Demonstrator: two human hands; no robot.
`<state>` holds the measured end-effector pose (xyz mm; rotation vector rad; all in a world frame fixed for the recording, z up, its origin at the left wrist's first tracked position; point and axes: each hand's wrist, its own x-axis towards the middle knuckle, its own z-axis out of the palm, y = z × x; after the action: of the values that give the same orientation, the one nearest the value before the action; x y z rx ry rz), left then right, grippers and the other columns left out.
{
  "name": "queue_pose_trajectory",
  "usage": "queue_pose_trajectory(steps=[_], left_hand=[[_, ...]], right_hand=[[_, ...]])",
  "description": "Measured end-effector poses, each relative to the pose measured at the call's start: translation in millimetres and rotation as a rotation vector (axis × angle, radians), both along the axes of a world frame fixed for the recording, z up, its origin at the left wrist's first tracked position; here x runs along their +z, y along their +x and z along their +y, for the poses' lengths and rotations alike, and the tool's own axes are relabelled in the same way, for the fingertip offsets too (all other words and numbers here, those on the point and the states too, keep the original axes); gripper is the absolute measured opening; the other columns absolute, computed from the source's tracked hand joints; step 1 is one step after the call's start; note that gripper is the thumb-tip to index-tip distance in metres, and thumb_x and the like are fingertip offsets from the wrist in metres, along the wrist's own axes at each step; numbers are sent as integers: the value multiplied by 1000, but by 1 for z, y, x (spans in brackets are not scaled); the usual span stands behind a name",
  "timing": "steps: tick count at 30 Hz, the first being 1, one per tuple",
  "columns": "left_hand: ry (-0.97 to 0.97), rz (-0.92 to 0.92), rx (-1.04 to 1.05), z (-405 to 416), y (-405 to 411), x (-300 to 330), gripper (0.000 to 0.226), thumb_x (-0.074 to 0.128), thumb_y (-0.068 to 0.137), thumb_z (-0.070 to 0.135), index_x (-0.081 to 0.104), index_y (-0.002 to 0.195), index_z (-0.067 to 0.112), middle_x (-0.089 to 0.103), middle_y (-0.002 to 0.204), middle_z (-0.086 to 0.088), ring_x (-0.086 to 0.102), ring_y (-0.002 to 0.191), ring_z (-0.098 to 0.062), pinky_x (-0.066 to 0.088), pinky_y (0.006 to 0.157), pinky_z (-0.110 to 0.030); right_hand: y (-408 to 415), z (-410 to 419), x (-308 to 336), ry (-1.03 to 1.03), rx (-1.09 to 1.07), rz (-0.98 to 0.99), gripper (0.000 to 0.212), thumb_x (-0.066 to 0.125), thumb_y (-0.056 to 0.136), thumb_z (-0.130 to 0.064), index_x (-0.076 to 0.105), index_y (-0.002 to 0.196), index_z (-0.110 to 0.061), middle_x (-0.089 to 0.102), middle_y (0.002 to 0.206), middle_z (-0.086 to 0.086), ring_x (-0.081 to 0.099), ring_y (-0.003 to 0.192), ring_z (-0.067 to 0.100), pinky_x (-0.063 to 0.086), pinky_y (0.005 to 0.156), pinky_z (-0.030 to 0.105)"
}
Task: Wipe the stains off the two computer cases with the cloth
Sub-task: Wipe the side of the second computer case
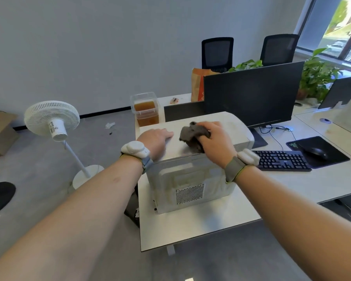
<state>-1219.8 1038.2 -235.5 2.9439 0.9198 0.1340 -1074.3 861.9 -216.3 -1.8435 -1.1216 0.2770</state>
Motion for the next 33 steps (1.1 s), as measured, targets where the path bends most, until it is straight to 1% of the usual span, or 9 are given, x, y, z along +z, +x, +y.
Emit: queue_pose_trajectory(steps=[5, 10, 12, 14, 19, 22, 27, 30, 33], left_hand=[[42, -230, 102, -18, 9, -16, 26, 38, 102, 25, 64, 99, 22, 67, 107, -1, 58, 92, -25, 50, 88, -45], [88, -241, 104, -13, 9, -25, 24, 38, 102, 28, 62, 106, 25, 63, 115, -3, 55, 97, -27, 49, 89, -45], [98, -242, 105, -13, 10, -27, 26, 38, 102, 28, 63, 111, 24, 63, 118, -4, 55, 100, -28, 48, 90, -45], [99, -237, 97, -15, 10, -27, 28, 37, 103, 29, 63, 112, 24, 63, 119, -4, 55, 100, -28, 49, 90, -45], [99, -230, 102, -15, 8, -25, 27, 37, 103, 28, 63, 112, 24, 63, 119, -5, 55, 99, -28, 49, 90, -45], [96, -218, 103, -16, 8, -24, 27, 38, 103, 28, 63, 112, 24, 63, 119, -5, 55, 100, -28, 48, 91, -44], [96, -217, 106, -17, 8, -24, 26, 38, 102, 28, 62, 109, 24, 62, 116, -5, 54, 98, -27, 48, 89, -43], [89, -214, 109, -16, 8, -23, 25, 38, 102, 28, 62, 109, 24, 62, 116, -4, 54, 99, -27, 49, 90, -45], [69, -222, 103, -15, 8, -24, 25, 38, 102, 29, 62, 111, 25, 62, 118, -4, 55, 102, -28, 49, 93, -46]], right_hand=[[6, -30, -20, 182, -545, 385, 32, 56, 89, -13, 47, 118, -27, 56, 96, 1, 59, 83, 20, 48, 66, 34], [-6, -45, -56, 256, -752, 555, 26, 55, 84, -11, 62, 101, -29, 65, 102, 7, 65, 86, 23, 54, 66, 35], [-21, -38, -63, 216, -702, 571, 23, 62, 85, -21, 64, 107, -29, 64, 113, 8, 63, 87, 16, 54, 70, 34], [-43, -25, -67, 147, -653, 528, 40, 67, 89, -27, 61, 129, -21, 56, 127, 6, 58, 89, 11, 45, 80, 27], [-89, -14, -82, -32, -513, 382, 61, 67, 96, -27, 45, 152, -19, 43, 136, 7, 57, 113, 27, 34, 89, 20], [-71, -22, -86, 35, -450, 464, 58, 71, 86, -26, 58, 142, -18, 54, 127, 4, 58, 110, 20, 46, 104, 32], [-67, -14, -75, 141, -596, 586, 42, 71, 78, -34, 67, 117, -19, 62, 116, 8, 63, 100, 25, 55, 95, 41], [-97, 0, -75, -5, -405, 474, 25, 76, 81, -25, 66, 98, -9, 56, 106, 11, 58, 89, 28, 47, 82, 30], [-108, -8, -79, 38, -203, 534, 21, 77, 70, -26, 71, 87, -17, 70, 88, 9, 67, 84, 28, 58, 78, 46]])
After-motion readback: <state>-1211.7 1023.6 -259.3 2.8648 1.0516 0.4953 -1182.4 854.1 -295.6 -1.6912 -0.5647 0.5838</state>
